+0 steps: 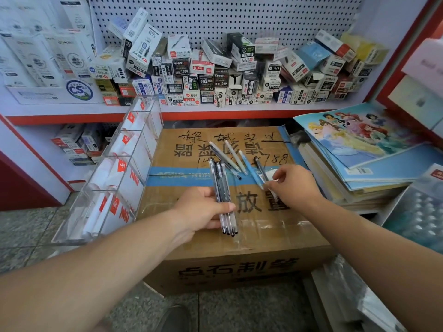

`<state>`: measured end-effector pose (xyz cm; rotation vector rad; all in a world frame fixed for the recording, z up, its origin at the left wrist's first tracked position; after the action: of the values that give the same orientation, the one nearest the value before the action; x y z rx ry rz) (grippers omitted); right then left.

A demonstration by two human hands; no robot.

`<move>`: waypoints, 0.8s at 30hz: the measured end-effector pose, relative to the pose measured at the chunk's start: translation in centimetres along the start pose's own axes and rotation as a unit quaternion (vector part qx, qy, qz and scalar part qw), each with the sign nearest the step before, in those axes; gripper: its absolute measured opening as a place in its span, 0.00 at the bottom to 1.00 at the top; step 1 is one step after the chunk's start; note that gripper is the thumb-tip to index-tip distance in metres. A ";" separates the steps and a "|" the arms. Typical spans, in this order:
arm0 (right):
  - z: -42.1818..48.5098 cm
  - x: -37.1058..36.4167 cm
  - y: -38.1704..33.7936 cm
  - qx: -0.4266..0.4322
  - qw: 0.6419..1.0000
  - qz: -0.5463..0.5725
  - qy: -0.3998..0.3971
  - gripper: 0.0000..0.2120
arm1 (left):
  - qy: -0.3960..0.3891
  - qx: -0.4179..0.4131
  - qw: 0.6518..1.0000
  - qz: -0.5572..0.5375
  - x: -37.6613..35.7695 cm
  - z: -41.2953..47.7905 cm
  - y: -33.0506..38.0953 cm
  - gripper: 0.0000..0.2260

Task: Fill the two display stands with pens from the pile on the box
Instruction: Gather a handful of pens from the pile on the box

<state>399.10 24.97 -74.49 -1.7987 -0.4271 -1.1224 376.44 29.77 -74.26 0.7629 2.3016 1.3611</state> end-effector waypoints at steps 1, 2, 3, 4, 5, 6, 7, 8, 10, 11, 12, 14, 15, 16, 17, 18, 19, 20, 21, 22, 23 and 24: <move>0.2 0.0 0.1 -0.007 1.000 -0.011 -0.005 0.13 | -0.003 0.003 1.000 0.004 0.0 0.0 -0.1 0.12; 0.3 -0.1 0.1 -0.012 1.000 -0.015 -0.011 0.14 | -0.006 0.005 1.000 0.007 0.0 0.0 -0.2 0.12; 0.4 -0.3 0.1 -0.016 1.000 -0.013 -0.019 0.14 | -0.009 0.008 1.000 0.008 0.1 0.1 -0.3 0.11; 0.5 -0.5 0.0 -0.018 0.999 -0.011 -0.027 0.13 | -0.011 0.011 1.000 0.009 0.1 0.1 -0.4 0.11; 0.5 -0.6 0.0 -0.020 0.999 -0.015 -0.034 0.12 | -0.011 0.013 1.000 0.008 0.2 0.1 -0.5 0.11; 0.6 -0.7 0.0 -0.021 0.999 -0.025 -0.041 0.11 | -0.010 0.015 1.000 0.007 0.3 0.2 -0.5 0.11; 0.7 -0.7 -0.1 -0.021 0.998 -0.037 -0.046 0.09 | -0.008 0.015 1.000 0.006 0.3 0.3 -0.5 0.11; 0.8 -0.7 -0.1 -0.024 0.997 -0.049 -0.048 0.08 | -0.005 0.015 1.000 0.005 0.4 0.4 -0.6 0.11; 0.7 -0.6 -0.2 -0.030 0.997 -0.056 -0.048 0.08 | 0.000 0.014 1.000 -0.003 0.5 0.6 -0.6 0.11; 0.5 -0.5 -0.5 -0.028 0.998 -0.042 -0.045 0.08 | 0.002 0.014 1.000 -0.010 0.5 0.6 -0.6 0.11; 0.1 -0.5 -0.9 -0.022 0.999 -0.010 -0.044 0.08 | 0.002 0.014 1.000 -0.020 0.4 0.7 -0.6 0.11; -1.2 -0.7 -2.1 0.007 0.995 0.086 -0.059 0.04 | 0.004 0.011 0.999 -0.035 0.3 0.7 -0.5 0.10; -2.0 -0.9 -2.9 0.024 0.988 0.130 -0.078 0.03 | 0.006 0.008 0.999 -0.040 0.3 0.7 -0.5 0.10; -2.7 -1.3 -3.5 0.038 0.981 0.160 -0.098 0.03 | 0.010 0.003 0.999 -0.043 0.3 0.7 -0.5 0.10; -3.4 -1.7 -4.0 0.050 0.976 0.178 -0.115 0.03 | 0.014 -0.002 0.999 -0.045 0.3 0.8 -0.5 0.10; -3.8 -2.1 -4.3 0.058 0.971 0.193 -0.129 0.04 | 0.016 -0.007 0.999 -0.049 0.4 0.8 -0.6 0.10; -4.2 -2.6 -4.5 0.063 0.966 0.209 -0.140 0.05 | 0.015 -0.012 0.998 -0.056 0.5 0.7 -0.6 0.10; -4.5 -2.9 -4.6 0.068 0.962 0.221 -0.148 0.06 | 0.013 -0.015 0.998 -0.066 0.5 0.7 -0.5 0.10; -4.7 -3.1 -4.6 0.075 0.959 0.227 -0.153 0.07 | 0.010 -0.015 0.997 -0.075 0.6 0.6 -0.5 0.10; -4.9 -3.3 -4.6 0.081 0.957 0.230 -0.155 0.08 | 0.007 -0.016 0.996 -0.085 0.6 0.5 -0.5 0.10; -5.1 -3.4 -4.7 0.087 0.955 0.235 -0.157 0.08 | 0.004 -0.015 0.996 -0.093 0.7 0.3 -0.4 0.10; -5.3 -3.4 -4.8 0.091 0.953 0.242 -0.159 0.08 | 0.003 -0.015 0.995 -0.099 0.7 0.2 -0.4 0.10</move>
<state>391.33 23.49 -74.06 -1.7908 -0.2428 -0.4421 375.91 30.20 -74.70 0.5073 2.2858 1.3067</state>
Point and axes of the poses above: each hand's wrist, its own z-axis towards the middle knuckle, its own x-axis out of the back of the hand, y = z × x, the point moved 1 cm from there along z, towards the middle knuckle, and after that the axes turned 5 degrees about -y, right-handed, at the moved point
